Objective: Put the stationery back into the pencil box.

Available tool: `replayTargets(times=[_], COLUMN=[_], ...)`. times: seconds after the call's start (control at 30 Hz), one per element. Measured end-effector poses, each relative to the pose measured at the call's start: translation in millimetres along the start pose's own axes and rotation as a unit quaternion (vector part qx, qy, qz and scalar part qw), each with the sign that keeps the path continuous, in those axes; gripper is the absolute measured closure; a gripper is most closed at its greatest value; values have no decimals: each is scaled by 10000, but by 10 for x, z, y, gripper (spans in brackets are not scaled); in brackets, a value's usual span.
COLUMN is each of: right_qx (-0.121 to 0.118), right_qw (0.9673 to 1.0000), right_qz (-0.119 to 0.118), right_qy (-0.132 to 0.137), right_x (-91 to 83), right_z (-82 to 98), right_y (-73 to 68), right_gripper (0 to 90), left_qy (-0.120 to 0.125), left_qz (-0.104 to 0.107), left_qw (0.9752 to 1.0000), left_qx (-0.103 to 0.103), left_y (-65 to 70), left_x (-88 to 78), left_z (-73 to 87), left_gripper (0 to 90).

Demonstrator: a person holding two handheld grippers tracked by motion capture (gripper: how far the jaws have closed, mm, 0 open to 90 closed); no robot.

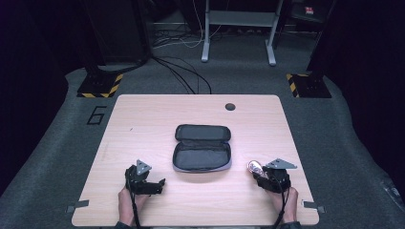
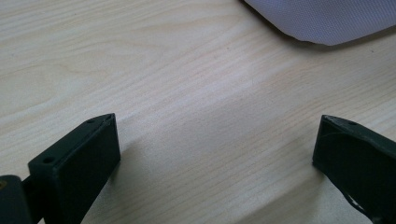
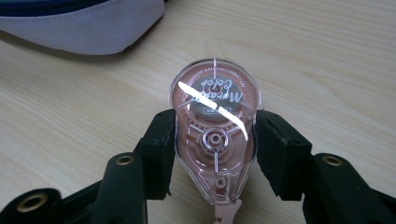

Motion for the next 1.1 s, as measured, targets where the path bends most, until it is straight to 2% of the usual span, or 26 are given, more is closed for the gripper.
replayTargets(times=[0.5,0.63,0.97,1.1], right_qx=[-201,-345,-494,-591], right_qw=[9995,9991,9982,9978], right_qz=[-17,-9,-104,-134], right_qy=[231,255,336,285], right_x=[-174,-215,-271,-277], right_z=[-225,-307,-484,-554], right_y=[-73,-93,-176,-215], right_gripper=[496,496,496,496], left_qy=[-33,13,9,10], left_qz=[14,-6,-6,-6], left_qw=[10000,10000,10000,10000], left_qx=[9,-13,-12,-14], left_y=[0,2,2,2], left_x=[-5,2,1,2], left_z=[2,0,1,1], left_gripper=[6,6,6,6])
Point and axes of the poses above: each handheld gripper's, and its own axes: x roughly forward along the jaws, z roughly out of its underside, y roughly to its right, the point moved 6 cm from there along x, roughly forward along the jaws, and after that the axes turned 4 degrees about -y, right-handed, at the moved point
